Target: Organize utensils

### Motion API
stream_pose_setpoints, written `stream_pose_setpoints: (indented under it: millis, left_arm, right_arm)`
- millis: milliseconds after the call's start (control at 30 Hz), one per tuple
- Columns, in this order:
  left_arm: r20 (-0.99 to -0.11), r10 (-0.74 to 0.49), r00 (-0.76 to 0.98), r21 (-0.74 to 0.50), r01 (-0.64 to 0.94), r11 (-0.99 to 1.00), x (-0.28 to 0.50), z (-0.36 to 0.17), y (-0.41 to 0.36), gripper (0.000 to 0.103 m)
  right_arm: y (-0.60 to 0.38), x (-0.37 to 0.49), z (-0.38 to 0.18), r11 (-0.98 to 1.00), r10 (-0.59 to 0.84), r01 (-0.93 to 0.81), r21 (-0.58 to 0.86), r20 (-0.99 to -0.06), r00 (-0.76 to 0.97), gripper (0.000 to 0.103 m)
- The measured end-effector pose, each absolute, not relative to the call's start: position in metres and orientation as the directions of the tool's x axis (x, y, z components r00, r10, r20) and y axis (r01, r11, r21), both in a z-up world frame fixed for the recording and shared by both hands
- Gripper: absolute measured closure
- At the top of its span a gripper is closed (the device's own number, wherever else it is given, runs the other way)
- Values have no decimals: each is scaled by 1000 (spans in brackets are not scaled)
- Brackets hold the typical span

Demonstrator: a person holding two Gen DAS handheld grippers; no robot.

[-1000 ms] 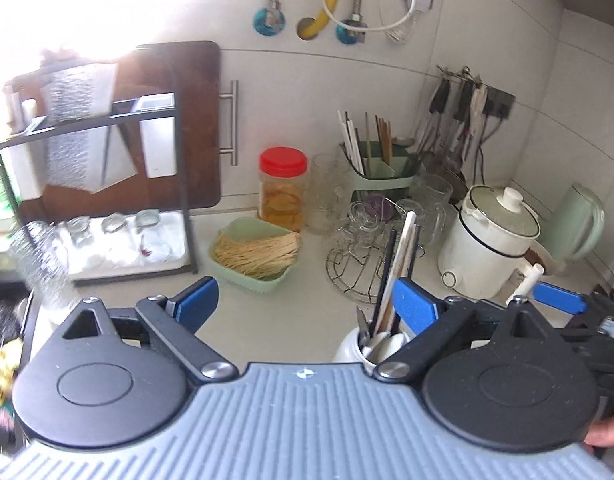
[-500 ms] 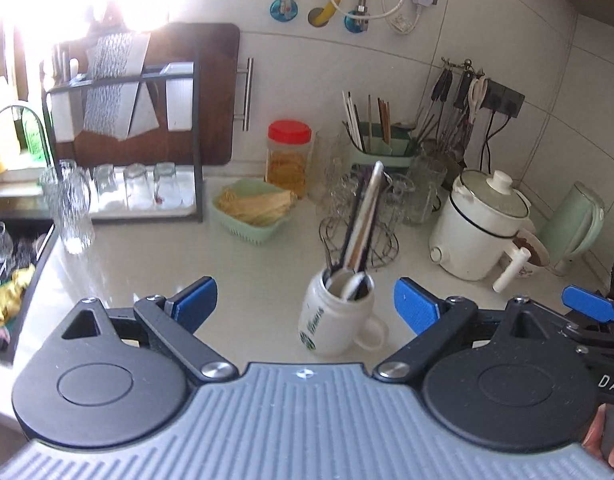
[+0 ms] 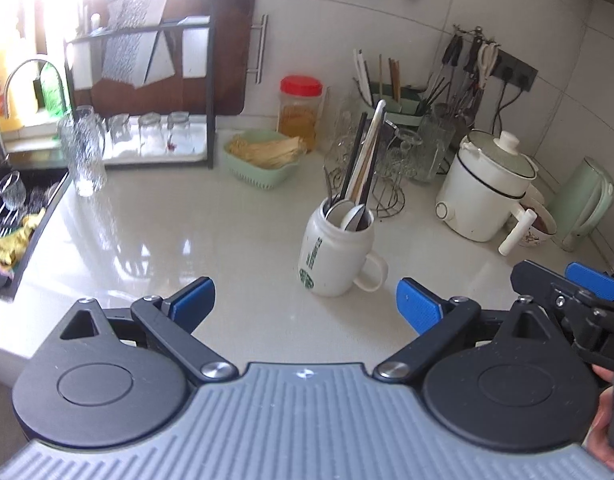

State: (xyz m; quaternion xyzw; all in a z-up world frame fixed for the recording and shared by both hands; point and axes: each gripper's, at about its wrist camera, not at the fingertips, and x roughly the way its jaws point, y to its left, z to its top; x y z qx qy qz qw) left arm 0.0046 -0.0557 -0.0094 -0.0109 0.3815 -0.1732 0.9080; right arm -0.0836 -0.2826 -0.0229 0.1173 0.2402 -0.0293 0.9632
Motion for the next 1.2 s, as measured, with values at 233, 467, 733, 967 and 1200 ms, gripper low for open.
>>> stream_pose_setpoints:
  millis: [233, 467, 733, 967, 1200]
  left_arm:
    - [-711, -320, 626, -191, 265, 945, 0, -18, -54, 4]
    - [-709, -292, 642, -163, 254, 953, 1, -17, -56, 4]
    - [-705, -290, 647, -140, 274, 951, 3, -11, -59, 4]
    - [-698, -289, 656, -126, 284, 951, 0, -5, -55, 4]
    - [-696, -286, 658, -116, 290, 950, 1, -3, -51, 4]
  right_arm:
    - [-283, -78, -27, 975, 22, 90, 206, -484, 875, 0]
    - [-283, -76, -30, 978, 28, 82, 194, -504, 863, 0]
    - [-284, -73, -32, 974, 22, 97, 202, -517, 856, 0]
    - [-282, -74, -31, 975, 23, 96, 203, -513, 858, 0]
    - [-279, -76, -31, 973, 15, 103, 205, -506, 862, 0]
